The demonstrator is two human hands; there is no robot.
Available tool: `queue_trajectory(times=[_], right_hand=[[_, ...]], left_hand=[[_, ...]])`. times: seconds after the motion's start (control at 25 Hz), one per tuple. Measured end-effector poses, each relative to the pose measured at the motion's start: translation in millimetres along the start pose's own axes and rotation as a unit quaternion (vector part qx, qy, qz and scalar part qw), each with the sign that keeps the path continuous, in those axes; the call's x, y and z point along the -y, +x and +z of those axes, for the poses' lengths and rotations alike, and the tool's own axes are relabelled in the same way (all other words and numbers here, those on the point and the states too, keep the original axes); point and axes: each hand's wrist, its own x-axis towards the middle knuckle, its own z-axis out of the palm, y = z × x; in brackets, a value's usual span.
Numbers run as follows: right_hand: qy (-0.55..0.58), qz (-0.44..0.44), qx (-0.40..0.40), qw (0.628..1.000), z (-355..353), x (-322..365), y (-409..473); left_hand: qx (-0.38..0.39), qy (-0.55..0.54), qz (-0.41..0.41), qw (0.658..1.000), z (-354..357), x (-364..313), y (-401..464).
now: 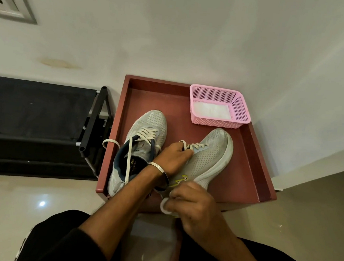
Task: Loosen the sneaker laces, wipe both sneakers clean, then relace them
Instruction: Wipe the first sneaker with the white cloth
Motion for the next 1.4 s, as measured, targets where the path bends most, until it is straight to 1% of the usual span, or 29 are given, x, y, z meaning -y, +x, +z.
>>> queue_trajectory(times=[0.04, 0.08, 0.16, 0.2, 0.28, 0.32, 0.36, 0.4, 0.48, 0.52, 0.56, 0.64, 0.68, 0.72, 0.76, 0.84, 0.88, 0.92, 0.96, 1.04, 1.08, 1.12, 1.2, 1.24, 1.28, 1.32, 1.4], right_hand=[[0.003, -0.006, 0.008, 1.0, 0.6, -0.6, -0.5], [-0.002, 0.015, -0.007, 1.0, -3.7, -8.4, 1.9], [-0.013, 0.079, -0.073, 0.994, -13.8, -22.6, 8.4], [-0.008, 0.082, -0.074, 0.994, -13.3, -22.1, 7.5], [0.002, 0.026, -0.021, 0.999, -1.7, -4.6, -1.6], [0.002, 0.009, -0.01, 1.0, 0.4, -0.2, -5.6], [-0.001, 0.019, -0.02, 1.0, -2.9, -3.8, -5.1], [-0.012, 0.053, -0.054, 0.997, -8.1, -13.8, -2.5], [-0.032, 0.148, -0.139, 0.979, -15.6, -28.2, 6.1], [-0.024, 0.165, -0.148, 0.975, -14.6, -26.3, 9.2], [-0.013, 0.152, -0.133, 0.979, -8.9, -19.7, 9.3], [-0.005, 0.081, -0.083, 0.993, 1.7, -4.1, 4.7], [-0.011, 0.074, -0.08, 0.994, -0.1, -9.5, 4.1], [-0.026, 0.099, -0.099, 0.99, -6.7, -21.7, 4.2], [-0.052, 0.152, -0.133, 0.978, -15.4, -36.2, 4.4], [-0.094, 0.273, -0.198, 0.937, -34.2, -59.8, 4.8], [-0.094, 0.307, -0.214, 0.923, -36.1, -62.0, 3.0], [-0.074, 0.315, -0.207, 0.923, -31.9, -57.6, 0.3], [-0.035, 0.3, -0.183, 0.935, -25.1, -46.9, -3.4], [0.034, 0.237, -0.123, 0.963, -16.8, -23.8, -9.0], [0.03, 0.223, -0.112, 0.968, -19.2, -26.1, -8.9], [0.008, 0.233, -0.126, 0.964, -23.7, -37.9, -6.7], [-0.053, 0.307, -0.198, 0.93, -39.4, -66.9, 1.3], [-0.068, 0.334, -0.221, 0.914, -45.5, -74.3, 2.8], [-0.066, 0.346, -0.228, 0.908, -46.3, -74.4, 0.7], [-0.051, 0.343, -0.213, 0.914, -41.7, -67.3, -3.5], [-0.02, 0.302, -0.151, 0.941, -32.9, -46.3, -13.1]], left_hand=[[0.001, -0.003, 0.001, 1.0, 0.2, -0.8, -0.9], [-0.002, -0.007, 0.0, 1.0, 0.0, -1.4, -1.1], [-0.011, -0.013, -0.007, 1.0, -2.4, -2.6, -0.8], [-0.012, -0.014, -0.009, 1.0, -3.0, -2.4, -1.1], [0.0, -0.011, -0.005, 1.0, -1.9, -1.8, -1.9], [0.009, -0.011, 0.0, 1.0, -0.6, -2.5, -2.8], [0.011, -0.011, 0.005, 1.0, 0.1, -3.7, -3.3], [0.008, -0.011, 0.007, 1.0, -0.5, -5.0, -3.7], [0.005, -0.011, 0.003, 1.0, -2.0, -5.2, -2.2], [0.01, -0.016, 0.002, 1.0, -1.8, -3.6, -2.1], [0.014, -0.024, 0.001, 1.0, -1.0, -2.2, -2.6], [0.014, -0.038, -0.001, 0.999, 0.9, 0.6, -2.8], [0.01, -0.036, -0.002, 0.999, 0.2, 1.4, -3.1], [0.008, -0.031, 0.0, 0.999, -0.3, 2.3, -2.4], [0.009, -0.024, 0.002, 1.0, -0.5, 2.5, -1.5], [0.014, -0.014, 0.006, 1.0, 0.4, 2.8, -1.3], [0.015, -0.011, 0.005, 1.0, 0.5, 3.8, -0.8], [0.012, -0.013, 0.002, 1.0, -0.2, 5.1, -0.5], [0.01, -0.017, 0.0, 1.0, -0.7, 6.0, -0.5], [0.012, -0.028, 0.001, 1.0, -1.7, 6.8, 0.2], [0.014, -0.032, 0.0, 0.999, -1.6, 6.4, -0.2], [0.015, -0.034, -0.001, 0.999, -1.4, 5.1, -1.2], [0.012, -0.038, 0.002, 0.999, -0.4, 2.2, -3.4], [0.011, -0.039, 0.004, 0.999, 0.1, 1.7, -4.0], [0.011, -0.043, 0.005, 0.999, 0.5, 1.5, -4.2], [0.011, -0.046, 0.005, 0.999, 0.7, 2.5, -4.1], [0.015, -0.044, 0.004, 0.999, 0.0, 3.9, -2.7]])
